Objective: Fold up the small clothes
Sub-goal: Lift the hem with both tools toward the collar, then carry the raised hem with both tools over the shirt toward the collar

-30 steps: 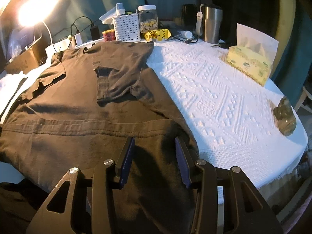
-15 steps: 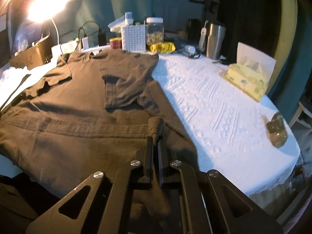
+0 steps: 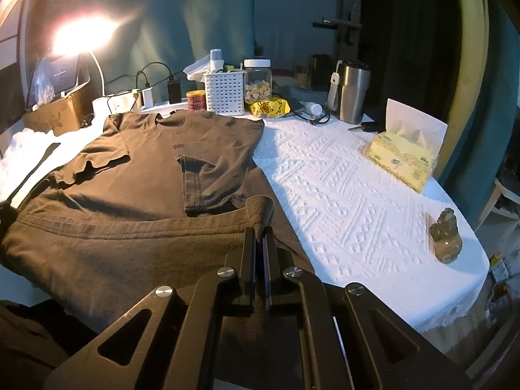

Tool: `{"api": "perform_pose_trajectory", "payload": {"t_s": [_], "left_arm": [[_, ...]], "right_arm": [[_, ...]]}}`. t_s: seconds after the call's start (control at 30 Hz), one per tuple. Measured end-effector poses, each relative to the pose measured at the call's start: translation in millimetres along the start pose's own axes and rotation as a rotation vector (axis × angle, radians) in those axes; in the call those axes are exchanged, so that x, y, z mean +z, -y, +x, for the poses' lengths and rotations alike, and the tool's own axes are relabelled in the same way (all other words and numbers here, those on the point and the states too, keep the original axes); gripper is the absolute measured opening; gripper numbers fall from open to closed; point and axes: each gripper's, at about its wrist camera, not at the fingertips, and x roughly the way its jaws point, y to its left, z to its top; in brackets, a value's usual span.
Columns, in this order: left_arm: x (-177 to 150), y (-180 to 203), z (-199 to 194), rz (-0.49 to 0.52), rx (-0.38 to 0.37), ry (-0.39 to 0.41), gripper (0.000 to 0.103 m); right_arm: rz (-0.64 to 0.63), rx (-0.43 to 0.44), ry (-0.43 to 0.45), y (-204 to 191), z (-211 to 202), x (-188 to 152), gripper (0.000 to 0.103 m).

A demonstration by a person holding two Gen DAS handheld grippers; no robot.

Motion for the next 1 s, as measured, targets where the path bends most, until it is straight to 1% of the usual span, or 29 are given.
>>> {"api": "perform_pose_trajectory", "payload": {"t_s": [0.1,0.2,0.27,0.3,0.33,0.37,0.4,0.43,0.47,0.53,0.6,0.67,0.7,0.73,0.77,0.8,0.83,0.87,0.9,1.0], "left_arm": [[-5.1,-2.6,4.1,-0.023,-0.038,-0.026,0.006],[-8.7,-1.5,7.9,-0.014,-0.033,-0.033,0.007],[-10.4,0.0,9.9,-0.001,-0.028,-0.037,0.011],[-10.7,0.3,10.1,-0.001,-0.022,-0.036,0.016],[-11.1,-0.5,10.3,-0.006,-0.015,-0.035,0.025],[-11.8,-2.0,11.3,-0.018,-0.011,-0.037,0.039],[-12.5,-3.2,13.1,-0.029,-0.017,-0.051,0.044],[-13.6,-3.9,14.7,-0.038,-0.025,-0.065,0.044],[-14.1,-3.0,12.9,-0.036,-0.028,-0.054,0.045],[-14.4,1.7,11.9,-0.011,-0.054,-0.064,0.044],[-15.2,8.2,9.9,0.031,-0.04,-0.059,0.044],[-15.4,12.1,7.6,0.055,-0.01,-0.042,0.041],[-15.2,13.9,6.3,0.069,0.01,-0.031,0.035],[-15.1,14.8,5.7,0.081,0.027,-0.022,0.032],[-14.6,15.6,4.4,0.096,0.048,-0.009,0.031],[-14.3,16.1,3.3,0.106,0.058,0.003,0.026],[-14.0,15.8,2.3,0.113,0.064,0.011,0.014],[-13.1,16.2,1.4,0.12,0.064,0.015,0.008],[-12.3,16.3,-0.2,0.12,0.062,0.021,0.006],[-7.8,15.8,-9.8,0.094,0.058,0.067,0.005]], "right_arm": [[0.002,-0.001,-0.002,0.7,0.0,-2.4,0.005],[0.002,-0.002,-0.001,1.8,-1.2,-3.7,0.005],[0.005,-0.002,0.004,2.2,-1.1,-4.5,0.005],[0.005,-0.002,0.005,2.6,-1.1,-4.6,0.005],[0.006,-0.002,0.005,3.2,-0.5,-5.2,0.005],[0.007,-0.003,0.003,3.2,-0.5,-5.3,0.005],[0.01,-0.003,0.0,3.2,0.5,-6.3,0.005],[0.012,-0.003,-0.002,3.5,1.4,-7.0,0.005],[0.016,-0.002,-0.005,3.9,2.2,-7.5,0.005],[0.024,0.0,-0.009,5.1,3.9,-7.9,0.005],[0.036,0.001,-0.012,6.5,4.1,-7.7,0.005],[0.049,0.006,-0.012,8.3,4.8,-7.3,0.005],[0.053,0.005,-0.01,9.1,4.2,-7.6,0.005],[0.055,0.006,-0.009,9.3,4.4,-7.8,0.005],[0.056,0.007,-0.009,9.4,4.5,-8.4,0.005],[0.054,0.006,-0.009,9.3,4.4,-8.4,0.005],[0.053,0.006,-0.008,9.3,4.0,-8.3,0.005],[0.053,0.005,-0.004,9.0,2.5,-7.8,0.005],[0.053,0.006,-0.001,8.7,1.3,-7.1,0.005],[0.05,0.01,0.02,6.6,-6.5,-2.3,0.005]]}}
